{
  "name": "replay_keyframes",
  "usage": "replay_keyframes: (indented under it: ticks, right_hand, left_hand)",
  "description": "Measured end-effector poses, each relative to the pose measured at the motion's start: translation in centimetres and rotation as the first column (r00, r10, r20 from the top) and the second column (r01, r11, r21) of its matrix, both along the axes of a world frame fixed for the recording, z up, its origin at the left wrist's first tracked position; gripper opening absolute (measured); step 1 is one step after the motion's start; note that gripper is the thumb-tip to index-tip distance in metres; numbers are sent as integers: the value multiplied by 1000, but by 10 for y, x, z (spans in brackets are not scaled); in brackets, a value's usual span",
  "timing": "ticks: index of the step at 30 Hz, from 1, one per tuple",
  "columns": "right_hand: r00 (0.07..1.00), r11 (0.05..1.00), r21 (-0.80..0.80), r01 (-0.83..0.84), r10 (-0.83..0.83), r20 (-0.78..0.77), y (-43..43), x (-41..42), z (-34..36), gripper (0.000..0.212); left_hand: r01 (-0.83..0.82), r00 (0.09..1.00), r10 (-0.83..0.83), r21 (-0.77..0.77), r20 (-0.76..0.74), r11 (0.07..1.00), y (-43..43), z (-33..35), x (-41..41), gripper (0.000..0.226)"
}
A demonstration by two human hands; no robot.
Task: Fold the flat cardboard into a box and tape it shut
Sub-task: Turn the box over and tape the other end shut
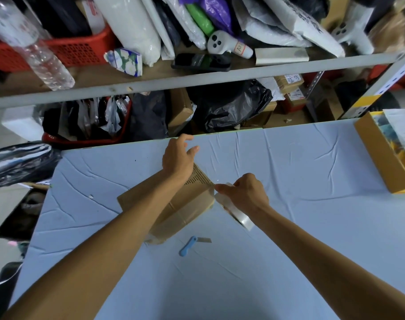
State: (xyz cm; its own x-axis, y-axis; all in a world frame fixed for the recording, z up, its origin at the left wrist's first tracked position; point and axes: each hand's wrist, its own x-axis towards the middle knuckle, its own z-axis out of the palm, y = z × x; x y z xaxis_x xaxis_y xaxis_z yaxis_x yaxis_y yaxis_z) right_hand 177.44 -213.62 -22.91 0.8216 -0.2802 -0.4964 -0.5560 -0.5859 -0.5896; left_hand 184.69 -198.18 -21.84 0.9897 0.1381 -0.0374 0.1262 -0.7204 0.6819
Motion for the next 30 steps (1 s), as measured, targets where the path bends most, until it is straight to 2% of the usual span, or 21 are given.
replay_keyframes:
  ticks: [2, 3, 5, 7, 13, 16, 19, 21, 24, 25, 28, 30]
  right_hand:
    - [1000, 1000, 11, 2, -2, -9, 0, 0, 1, 54]
    - [1000, 1000, 17, 4, -4, -10, -1, 0, 1, 54]
    - [1000, 1000, 27, 10, -10, -8, -3, 0, 1, 56]
    - [1000, 999, 41, 9, -9, -1, -3, -1, 3, 56]
    - [1000, 998, 59, -5, 4, 13, -2, -3, 10, 51]
    - [995, 987, 158, 2, -18, 100, -6, -3, 11, 40]
    - [988, 955, 292, -40, -6, 154, -7, -5, 9, 33]
    - [995, 962, 269, -50, 26, 92, -8, -4, 4, 39]
    - [990, 987, 129, -100, 111, -86, -12, -6, -3, 47]
    - [987, 984, 144, -105, 121, -107, -14, -7, -4, 47]
    - [993, 954, 284, -96, 111, -38, -16, -13, 2, 40]
    - [995, 922, 374, -97, 90, 38, -19, -16, 6, 28]
  left_hand:
    - [204, 971, -204, 17, 122, 979, 11, 7, -13, 25]
    - [351, 932, -351, 25, 91, 936, 19, 12, -18, 27]
    - [600, 800, -593, 114, -93, 792, 31, 19, -30, 39]
    - [700, 713, -676, 245, -187, 671, 38, 20, -39, 57]
    - [698, 690, -703, 414, -173, 584, 31, 23, -35, 58]
    - [674, 700, -705, 433, -115, 599, 35, 25, -24, 54]
    - [676, 704, -699, 416, -124, 608, 41, 20, -15, 49]
    - [691, 694, -706, 404, -139, 600, 41, 15, -11, 47]
    - [710, 672, -724, 414, -156, 569, 36, 9, -7, 46]
    - [712, 669, -726, 419, -160, 564, 35, 8, -6, 47]
    - [712, 665, -726, 443, -174, 546, 39, 4, -4, 48]
    - [717, 664, -722, 440, -194, 541, 41, 3, -4, 47]
